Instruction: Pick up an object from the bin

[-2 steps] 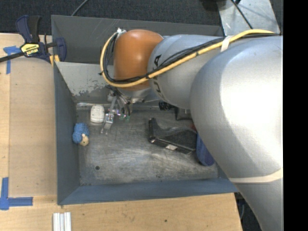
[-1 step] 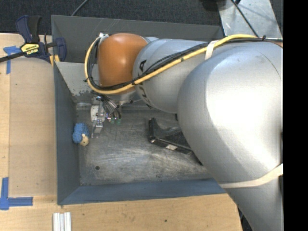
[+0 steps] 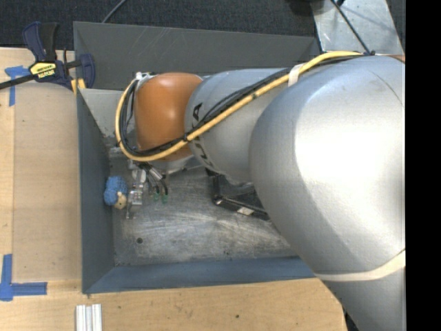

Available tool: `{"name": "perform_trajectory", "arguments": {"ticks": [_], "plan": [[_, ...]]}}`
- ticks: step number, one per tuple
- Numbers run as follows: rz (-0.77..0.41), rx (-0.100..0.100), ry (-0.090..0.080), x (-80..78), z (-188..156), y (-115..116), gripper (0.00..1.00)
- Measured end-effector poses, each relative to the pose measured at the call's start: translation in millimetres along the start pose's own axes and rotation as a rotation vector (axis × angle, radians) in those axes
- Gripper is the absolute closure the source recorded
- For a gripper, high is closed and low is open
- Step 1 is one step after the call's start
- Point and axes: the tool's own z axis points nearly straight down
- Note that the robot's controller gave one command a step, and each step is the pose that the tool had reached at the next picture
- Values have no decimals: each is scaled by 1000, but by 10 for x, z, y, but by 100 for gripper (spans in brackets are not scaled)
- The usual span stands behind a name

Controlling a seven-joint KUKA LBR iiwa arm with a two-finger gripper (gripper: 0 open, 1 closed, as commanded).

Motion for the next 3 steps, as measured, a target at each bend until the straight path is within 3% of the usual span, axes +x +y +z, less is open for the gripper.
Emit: {"name": "perform_trajectory", "arguments": {"ticks": [1,3], "plan": [[3,4,8,165,-16,81,0],[40,0,4,-33,6,155,0]]}}
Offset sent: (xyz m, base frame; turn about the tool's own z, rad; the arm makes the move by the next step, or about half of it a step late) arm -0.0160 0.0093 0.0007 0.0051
